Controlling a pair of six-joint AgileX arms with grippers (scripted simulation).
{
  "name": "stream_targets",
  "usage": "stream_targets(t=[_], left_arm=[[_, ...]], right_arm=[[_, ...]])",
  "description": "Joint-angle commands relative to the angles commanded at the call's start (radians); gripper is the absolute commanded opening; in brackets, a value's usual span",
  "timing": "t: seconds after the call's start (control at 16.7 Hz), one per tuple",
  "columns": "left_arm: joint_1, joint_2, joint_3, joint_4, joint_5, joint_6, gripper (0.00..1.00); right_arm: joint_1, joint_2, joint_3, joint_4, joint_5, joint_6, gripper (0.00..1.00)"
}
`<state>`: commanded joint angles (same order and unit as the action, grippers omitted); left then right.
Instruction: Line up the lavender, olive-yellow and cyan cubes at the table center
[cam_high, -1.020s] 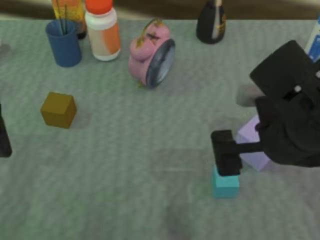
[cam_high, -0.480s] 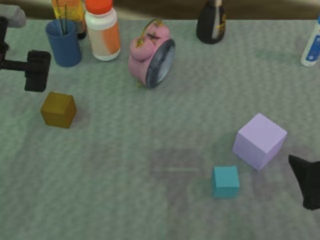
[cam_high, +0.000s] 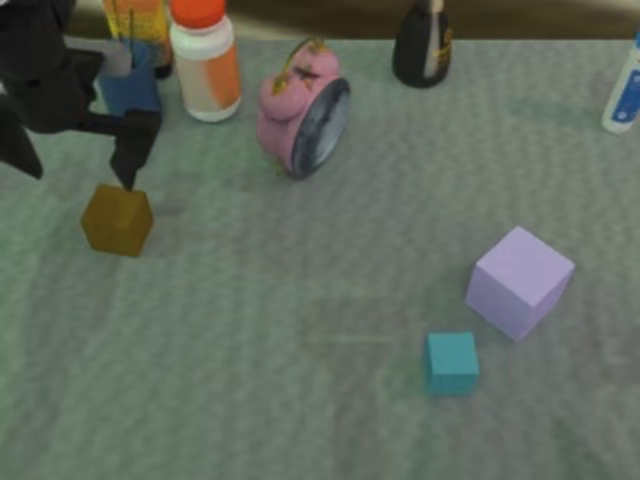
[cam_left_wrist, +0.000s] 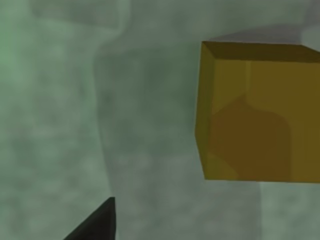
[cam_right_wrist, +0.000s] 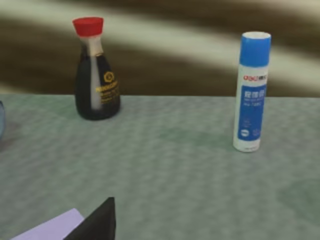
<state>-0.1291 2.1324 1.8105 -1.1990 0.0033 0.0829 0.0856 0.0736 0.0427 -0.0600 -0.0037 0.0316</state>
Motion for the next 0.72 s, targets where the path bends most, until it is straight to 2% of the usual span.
stream_targets(t=[0.24,0.72], left_arm=[[-0.006,0.100,0.101,-0.051,0.000,0.004,1.00],[-0.003,0.109,0.065,-0.009,0.000,0.006,1.00]], right_arm=[[-0.076,-0.074,-0.043,0.060,0.004,-0.032,1.00],[-0.076,-0.074,-0.043,0.060,0.004,-0.032,1.00]])
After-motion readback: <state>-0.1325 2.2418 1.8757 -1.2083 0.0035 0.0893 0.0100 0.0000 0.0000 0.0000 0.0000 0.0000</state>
